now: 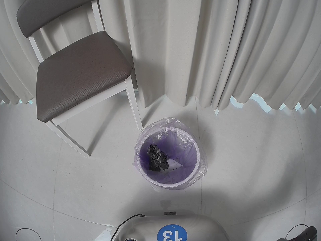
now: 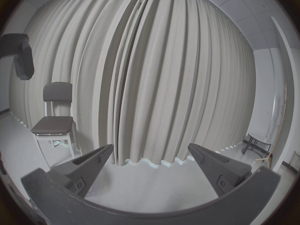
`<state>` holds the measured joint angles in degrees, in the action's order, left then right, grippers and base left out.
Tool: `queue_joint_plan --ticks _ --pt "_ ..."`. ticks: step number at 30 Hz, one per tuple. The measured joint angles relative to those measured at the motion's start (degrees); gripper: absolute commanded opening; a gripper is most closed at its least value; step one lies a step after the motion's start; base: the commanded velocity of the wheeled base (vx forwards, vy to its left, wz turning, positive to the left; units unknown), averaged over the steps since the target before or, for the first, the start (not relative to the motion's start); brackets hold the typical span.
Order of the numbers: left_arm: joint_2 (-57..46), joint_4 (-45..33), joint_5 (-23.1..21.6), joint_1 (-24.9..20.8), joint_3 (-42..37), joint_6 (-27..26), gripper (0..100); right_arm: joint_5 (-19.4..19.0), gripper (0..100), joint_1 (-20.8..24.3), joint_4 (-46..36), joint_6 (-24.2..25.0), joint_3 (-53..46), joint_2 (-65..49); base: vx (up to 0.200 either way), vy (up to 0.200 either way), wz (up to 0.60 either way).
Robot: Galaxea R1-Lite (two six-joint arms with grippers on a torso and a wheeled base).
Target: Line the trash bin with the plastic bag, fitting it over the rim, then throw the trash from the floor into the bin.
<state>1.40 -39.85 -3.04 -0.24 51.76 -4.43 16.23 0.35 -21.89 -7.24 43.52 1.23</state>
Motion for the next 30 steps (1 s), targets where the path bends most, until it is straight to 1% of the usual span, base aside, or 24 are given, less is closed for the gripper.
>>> queue_joint_plan --ticks 5,11,16,20,22,24,28,30 --pt "-0.48 0.04 0.88 0.15 1.65 2.33 100 0.99 100 -0.11 -0.16 1.77 0.22 -0.35 0.0 0.0 0.0" --pt "-0.69 -1.54 1.84 0.2 3.0 4.45 100 5.47 100 -0.11 -0.09 4.38 0.71 -0.49 0.0 0.0 0.0" --pt "-0.74 -1.67 2.55 0.24 3.47 5.33 100 6.0 100 -0.11 -0.07 6.67 2.62 -0.5 0.0 0.0 0.0" --pt "-0.74 -1.83 3.61 0.2 4.16 5.38 100 5.67 100 -0.11 0.13 7.17 3.56 -0.5 0.0 0.0 0.0" --pt "-0.74 -1.85 5.11 0.2 4.66 5.4 100 4.82 100 -0.11 0.41 7.24 3.96 -0.5 0.0 0.0 0.0" --pt "-0.74 -1.85 5.61 0.17 5.16 5.44 100 2.73 100 -0.11 0.5 7.27 4.22 -0.5 0.0 0.0 0.0" --pt "-0.74 -1.8 5.5 0.15 6.1 5.46 100 -3.91 100 -0.11 1.23 7.46 4.74 -0.5 0.0 0.0 0.0" --pt "-0.74 -1.69 4.69 0.15 6.31 5.44 100 -7.41 100 -0.11 2.49 7.89 5.03 -0.5 0.0 0.0 0.0"
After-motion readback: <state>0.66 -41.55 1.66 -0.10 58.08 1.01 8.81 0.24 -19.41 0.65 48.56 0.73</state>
